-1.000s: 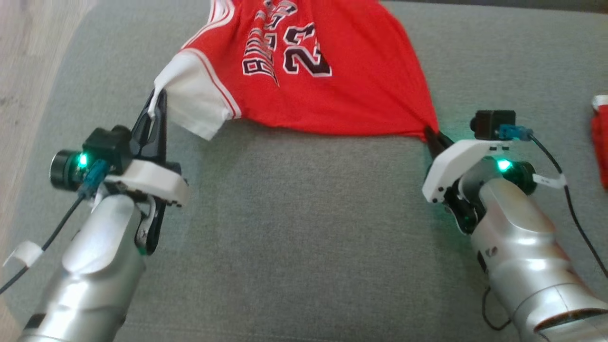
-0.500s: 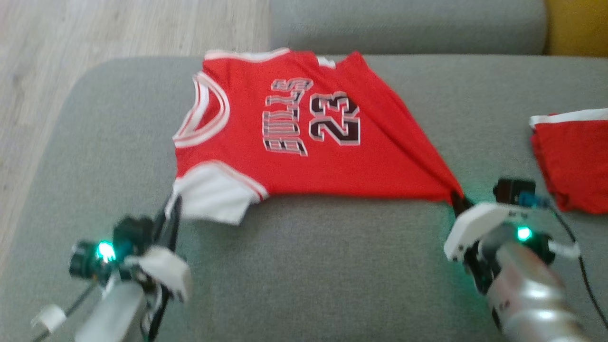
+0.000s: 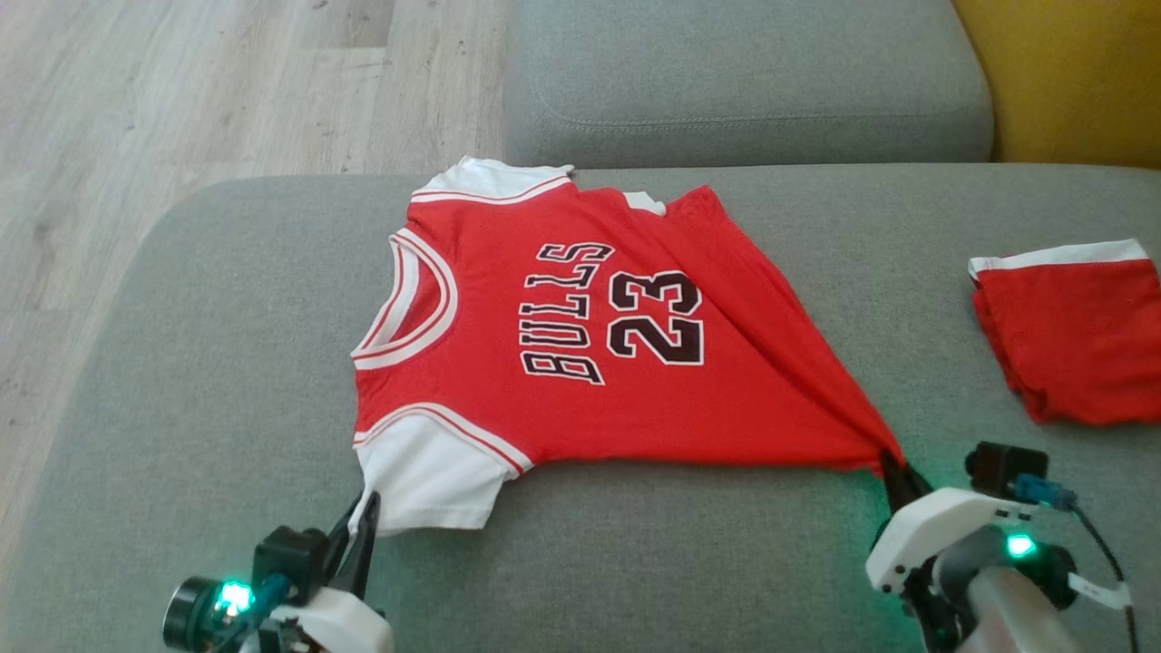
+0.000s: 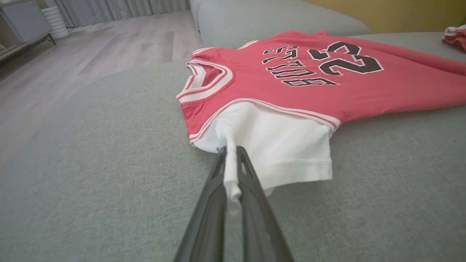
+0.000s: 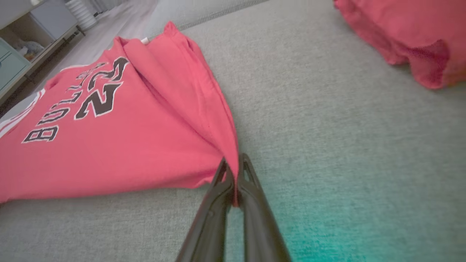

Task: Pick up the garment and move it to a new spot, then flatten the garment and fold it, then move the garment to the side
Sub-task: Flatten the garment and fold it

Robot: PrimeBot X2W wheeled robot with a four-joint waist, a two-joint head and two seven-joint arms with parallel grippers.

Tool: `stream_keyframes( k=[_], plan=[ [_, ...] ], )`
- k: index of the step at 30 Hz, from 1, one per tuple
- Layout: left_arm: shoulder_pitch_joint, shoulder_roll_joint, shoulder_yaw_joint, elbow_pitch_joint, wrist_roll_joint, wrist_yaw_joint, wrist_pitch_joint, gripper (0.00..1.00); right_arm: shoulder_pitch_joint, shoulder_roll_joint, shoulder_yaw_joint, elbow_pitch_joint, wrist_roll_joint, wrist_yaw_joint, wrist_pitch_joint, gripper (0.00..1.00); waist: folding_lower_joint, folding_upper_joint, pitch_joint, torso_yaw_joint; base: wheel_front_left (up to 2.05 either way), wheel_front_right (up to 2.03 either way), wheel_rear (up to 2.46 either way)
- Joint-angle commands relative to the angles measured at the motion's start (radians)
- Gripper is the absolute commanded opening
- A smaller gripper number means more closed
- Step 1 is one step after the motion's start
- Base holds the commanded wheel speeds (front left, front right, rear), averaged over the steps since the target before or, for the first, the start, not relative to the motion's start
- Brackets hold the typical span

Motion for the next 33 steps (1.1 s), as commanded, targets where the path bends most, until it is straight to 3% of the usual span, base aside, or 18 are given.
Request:
stream_keyframes(
  k=[1, 2, 7, 8, 14, 19, 23, 33],
  plan=[
    [-0.035, 0.032, 0.032, -0.036, -0.004, 0.012, 0.000, 0.42, -0.015, 0.005, 0.005, -0.073, -0.020, 0.007, -0.002, 1.00, 0.0001, 0.0000, 0.003, 0.002, 0.00, 0.00, 0.00],
    [-0.033, 0.032, 0.034, -0.044, -0.005, 0.018, 0.002, 0.98, -0.001, 0.007, -0.003, -0.111, -0.028, 0.007, 0.003, 1.00, 0.0001, 0.0000, 0.004, 0.002, 0.00, 0.00, 0.00],
    [-0.037, 0.024, 0.067, -0.092, -0.023, 0.057, -0.017, 1.00, 0.068, 0.015, 0.000, -0.345, -0.049, 0.007, -0.019, 1.00, 0.0001, 0.0000, 0.014, 0.009, 0.00, 0.00, 0.00],
    [-0.039, 0.017, 0.090, -0.111, -0.037, 0.069, -0.043, 1.00, 0.098, 0.016, 0.027, -0.437, -0.015, 0.007, -0.051, 1.00, 0.0001, 0.0000, 0.016, 0.013, 0.00, 0.00, 0.00],
    [-0.024, -0.017, 0.157, -0.159, -0.079, 0.102, -0.105, 1.00, 0.191, 0.016, 0.072, -0.618, 0.031, 0.007, -0.143, 1.00, 0.0001, 0.0000, 0.027, 0.024, 0.00, 0.00, 0.00],
    [-0.015, -0.025, 0.157, -0.152, -0.081, 0.101, -0.111, 1.00, 0.225, 0.016, 0.089, -0.664, 0.021, 0.007, -0.150, 1.00, 0.0001, 0.0000, 0.043, 0.024, 0.00, 0.00, 0.00],
    [-0.022, -0.010, 0.124, -0.104, -0.077, 0.085, -0.042, 1.00, 0.229, 0.016, 0.094, -0.692, 0.015, 0.007, -0.141, 1.00, 0.0001, 0.0000, 0.060, 0.019, 0.00, 0.00, 0.00],
    [-0.050, -0.002, 0.097, 0.044, -0.094, 0.095, 0.099, 1.00, 0.221, 0.016, 0.099, -0.709, 0.017, 0.007, -0.130, 1.00, 0.0001, 0.0000, 0.108, -0.004, 0.00, 0.00, 0.00]
  ],
)
